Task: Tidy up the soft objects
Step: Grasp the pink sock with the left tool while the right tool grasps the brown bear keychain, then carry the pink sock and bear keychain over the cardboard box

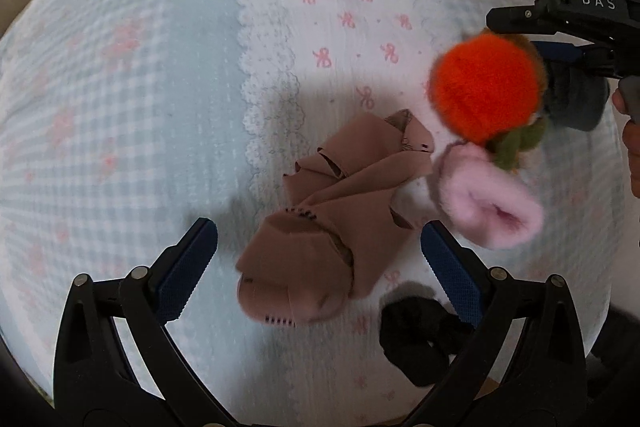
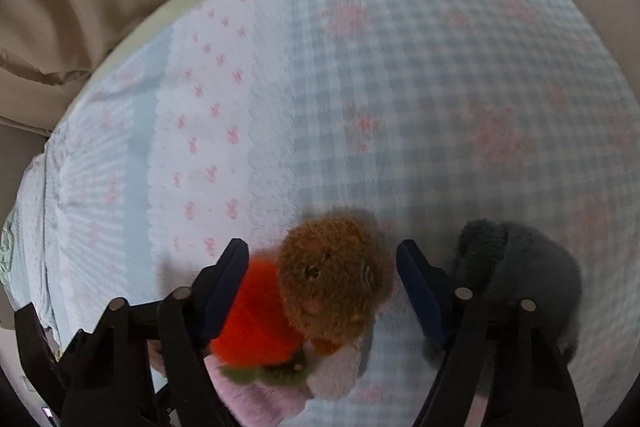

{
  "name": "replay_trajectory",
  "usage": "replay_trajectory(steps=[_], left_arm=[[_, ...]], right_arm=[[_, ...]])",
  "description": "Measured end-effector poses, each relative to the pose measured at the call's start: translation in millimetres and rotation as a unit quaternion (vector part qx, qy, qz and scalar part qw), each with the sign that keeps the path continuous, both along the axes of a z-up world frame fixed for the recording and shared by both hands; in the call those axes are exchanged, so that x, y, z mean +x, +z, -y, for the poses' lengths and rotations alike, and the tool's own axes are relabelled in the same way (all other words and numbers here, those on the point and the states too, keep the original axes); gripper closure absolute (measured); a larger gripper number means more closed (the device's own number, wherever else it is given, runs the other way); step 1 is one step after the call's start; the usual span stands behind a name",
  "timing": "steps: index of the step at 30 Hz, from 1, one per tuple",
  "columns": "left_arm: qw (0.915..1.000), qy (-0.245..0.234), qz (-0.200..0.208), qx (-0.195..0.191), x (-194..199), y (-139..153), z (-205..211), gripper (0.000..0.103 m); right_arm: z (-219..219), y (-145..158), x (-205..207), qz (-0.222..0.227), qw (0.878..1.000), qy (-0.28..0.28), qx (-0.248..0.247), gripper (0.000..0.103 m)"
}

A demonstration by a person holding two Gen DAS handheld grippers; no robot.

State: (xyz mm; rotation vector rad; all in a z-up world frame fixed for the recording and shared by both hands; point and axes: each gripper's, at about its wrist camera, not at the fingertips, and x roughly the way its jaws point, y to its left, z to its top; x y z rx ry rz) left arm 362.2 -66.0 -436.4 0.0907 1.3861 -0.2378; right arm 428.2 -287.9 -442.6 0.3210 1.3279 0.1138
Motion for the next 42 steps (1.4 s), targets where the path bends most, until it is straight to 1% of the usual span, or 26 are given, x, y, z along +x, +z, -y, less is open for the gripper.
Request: replay_trajectory(steps=[3,5,7,9,10,11,13,16,19,20,21,23,29,31,36,40,41,42], left_arm=[[1.0,-0.003,-0.005,0.001,4,-12,1,0.002],[0.9999,-0.007,-0.009,0.006,5,-20,3,0.005],[0.9999,-0.009,-0.013,0.006,6,-27,4,0.019],[0.9997,-0.011,-0.019,0.008,6,-31,6,0.022],[0.9997,-0.013,-0.016,0.012,5,-32,7,0.028],[0.9997,-0.017,-0.012,0.014,5,-31,9,0.033],[0.9997,-0.023,-0.006,0.011,5,-30,12,0.056],[0.9994,-0.03,0.0,0.016,9,-27,15,0.067],[0.9995,-0.028,0.0,0.014,13,-24,13,0.074],[0.9996,-0.027,-0.002,0.013,25,-23,16,0.075],[0.9997,-0.024,-0.002,0.01,26,-20,15,0.078],[0.9998,-0.02,-0.001,0.003,37,-13,9,0.08],[0.9998,-0.013,0.016,-0.002,44,17,5,0.082],[0.9997,-0.009,0.024,-0.006,36,31,3,0.082],[0.999,0.002,0.042,-0.015,35,63,-4,0.082],[0.9979,0.007,0.06,-0.021,25,91,-5,0.082],[0.9976,0.009,0.065,-0.022,6,99,0,0.082],[0.9972,0.012,0.07,-0.023,0,105,2,0.082]], right_arm=[[-2,-10,4,0.0,1.0,0.009,-0.011,0.038],[-6,-13,5,0.0,1.0,0.018,-0.022,0.04],[-11,-16,5,0.001,0.999,0.034,-0.036,0.046],[-19,-19,2,0.006,0.997,0.058,-0.057,0.053],[-22,-21,0,0.007,0.996,0.067,-0.062,0.057],[-25,-22,-3,0.009,0.995,0.072,-0.065,0.059],[-27,-23,-7,0.016,0.995,0.073,-0.066,0.062],[-25,-24,-8,0.022,0.996,0.067,-0.058,0.066],[-20,-19,-9,0.03,0.996,0.063,-0.049,0.067],[-19,-16,-10,0.032,0.996,0.063,-0.046,0.067],[-19,-14,-10,0.035,0.996,0.063,-0.044,0.067],[-16,-8,-12,0.043,0.996,0.061,-0.042,0.067],[-9,16,-15,0.065,0.995,0.055,-0.044,0.067],[-6,26,-18,0.075,0.995,0.052,-0.044,0.067],[-6,51,-23,0.094,0.993,0.049,-0.044,0.067],[-4,78,-33,0.11,0.992,0.047,-0.043,0.067],[-4,86,-37,0.115,0.991,0.047,-0.043,0.067],[-4,93,-41,0.119,0.991,0.047,-0.042,0.067]])
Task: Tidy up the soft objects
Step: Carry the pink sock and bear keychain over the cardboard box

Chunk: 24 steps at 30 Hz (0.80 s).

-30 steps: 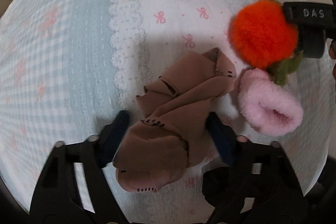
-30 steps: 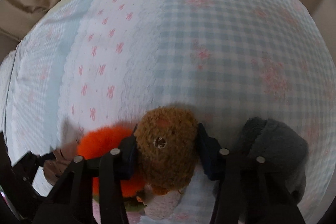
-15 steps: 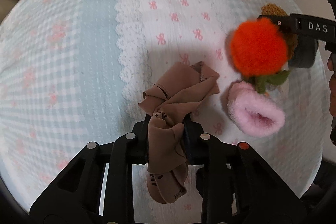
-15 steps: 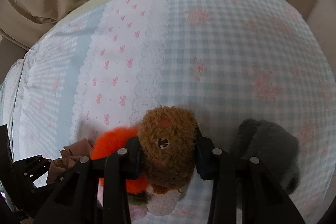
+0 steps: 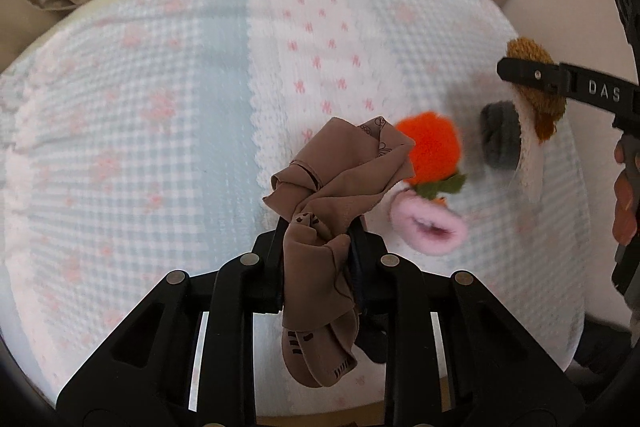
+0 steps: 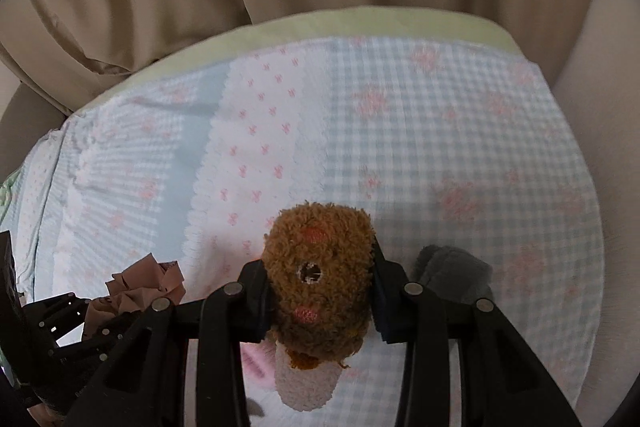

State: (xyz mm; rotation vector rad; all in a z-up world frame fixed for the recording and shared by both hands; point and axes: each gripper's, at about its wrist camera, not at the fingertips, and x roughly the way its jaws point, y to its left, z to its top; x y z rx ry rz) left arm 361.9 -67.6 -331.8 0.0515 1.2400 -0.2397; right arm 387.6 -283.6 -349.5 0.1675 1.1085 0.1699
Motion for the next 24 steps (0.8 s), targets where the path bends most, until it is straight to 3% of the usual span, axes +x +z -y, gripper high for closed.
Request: replay_trajectory(steps=[9,14,24], left_arm=[[0.9984,0.016,0.052,-0.014,-40,76,-4,0.082],[0.9965,0.026,0.076,-0.024,-81,119,-13,0.082],[0.9933,0.05,0.099,-0.031,-180,171,-49,0.082]], right_arm=[[-8,74,-52,0.034,0.999,-0.005,0.022,0.067],[-18,110,-94,0.047,0.998,-0.006,0.038,0.067],[-50,151,-191,0.055,0.996,-0.009,0.071,0.067]])
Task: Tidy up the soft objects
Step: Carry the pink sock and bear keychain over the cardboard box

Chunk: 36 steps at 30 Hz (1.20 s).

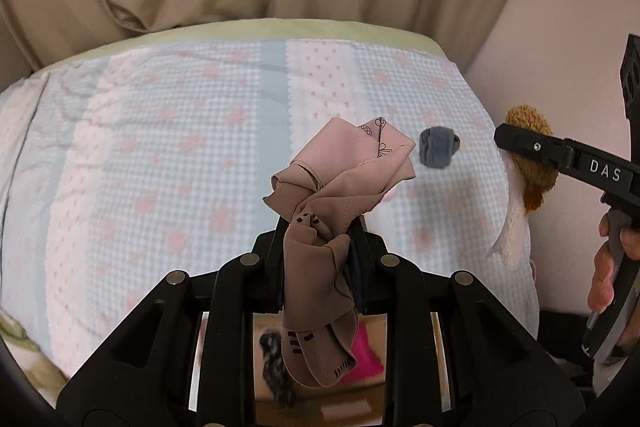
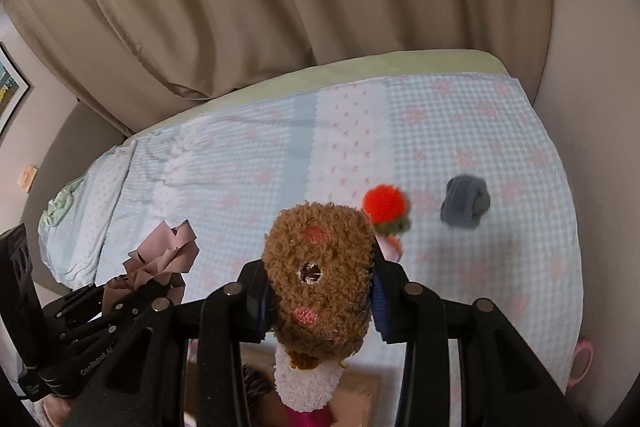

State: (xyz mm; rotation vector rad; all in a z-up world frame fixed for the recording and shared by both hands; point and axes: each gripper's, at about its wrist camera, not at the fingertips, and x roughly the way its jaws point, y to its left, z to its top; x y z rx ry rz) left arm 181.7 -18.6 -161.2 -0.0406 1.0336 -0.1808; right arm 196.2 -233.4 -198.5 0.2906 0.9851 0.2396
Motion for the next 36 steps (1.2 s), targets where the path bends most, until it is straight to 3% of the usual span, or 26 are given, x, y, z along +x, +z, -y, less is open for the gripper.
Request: replay_trajectory(steps=[7,14,24,36], left_arm=[[1.0,0.004,0.002,-0.005,-66,12,-36,0.082],[0.9998,0.005,-0.016,-0.015,-114,-6,-74,0.082],[0.9978,0.02,-0.059,-0.023,-153,-65,-116,0.082],[0.9926,0.031,-0.114,-0.029,-136,-158,-119,0.082]], right_arm=[[-38,-1,-65,-0.007,1.0,-0.003,0.015,0.067],[-84,-18,-118,-0.011,1.0,0.001,0.001,0.067],[-138,-62,-158,-0.021,1.0,0.001,-0.02,0.067],[-162,-145,-144,-0.07,0.997,0.007,-0.042,0.067]])
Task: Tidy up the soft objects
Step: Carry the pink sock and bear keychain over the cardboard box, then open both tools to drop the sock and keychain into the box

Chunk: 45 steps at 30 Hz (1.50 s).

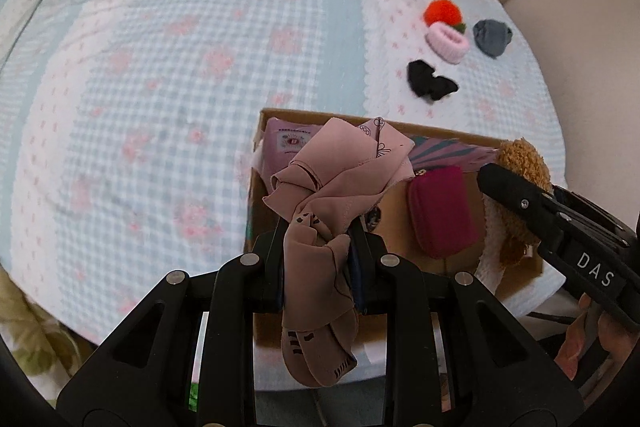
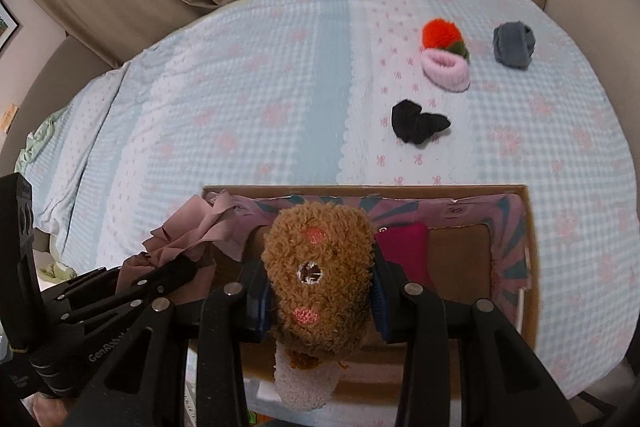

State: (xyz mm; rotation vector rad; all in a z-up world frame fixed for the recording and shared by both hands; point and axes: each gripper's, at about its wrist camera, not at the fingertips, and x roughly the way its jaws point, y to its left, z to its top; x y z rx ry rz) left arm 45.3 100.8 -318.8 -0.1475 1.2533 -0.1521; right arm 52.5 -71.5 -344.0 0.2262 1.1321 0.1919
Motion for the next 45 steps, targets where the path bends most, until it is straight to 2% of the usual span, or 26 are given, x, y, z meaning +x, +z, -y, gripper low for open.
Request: replay_trajectory(steps=[7,12,14,15,16,17,18,19,24,34,40,45], left_arm=[[0.9996,0.002,-0.028,0.008,16,-49,11,0.082],[0.9987,-0.017,-0.041,0.026,19,-63,23,0.082],[0.9981,-0.029,-0.037,0.04,18,-63,30,0.077],[0.9976,-0.039,-0.037,0.044,18,-63,34,0.058],[0.9971,-0.049,-0.037,0.045,17,-63,37,0.019],[0.9965,-0.057,-0.035,0.049,15,-63,41,0.002],[0.996,-0.065,-0.03,0.053,13,-62,45,0.0],[0.9959,-0.076,-0.021,0.043,10,-59,49,0.0],[0.9921,-0.1,-0.016,0.073,3,-58,65,0.0],[0.9939,-0.088,-0.016,0.064,0,-46,58,0.0],[0.9946,-0.083,-0.002,0.062,-6,-26,53,0.0],[0.9943,-0.086,0.012,0.062,-19,3,48,0.0]], right_arm=[[0,-49,15,-0.036,0.999,0.011,0.003,0.067],[4,-63,19,-0.056,0.998,0.018,0.004,0.066],[5,-66,23,-0.07,0.997,0.018,0.005,0.062],[6,-68,26,-0.08,0.997,0.019,0.005,0.057],[8,-70,29,-0.089,0.996,0.019,0.007,0.042],[9,-70,30,-0.092,0.996,0.018,0.008,0.03],[11,-70,32,-0.093,0.995,0.017,0.008,0.005],[12,-70,33,-0.092,0.996,0.016,0.01,0.0],[18,-73,34,-0.108,0.994,0.015,0.009,0.0],[20,-60,26,-0.099,0.995,0.013,0.013,0.0],[20,-37,21,-0.081,0.997,0.012,0.008,0.0],[19,-2,9,-0.057,0.998,0.006,0.0,0.0]])
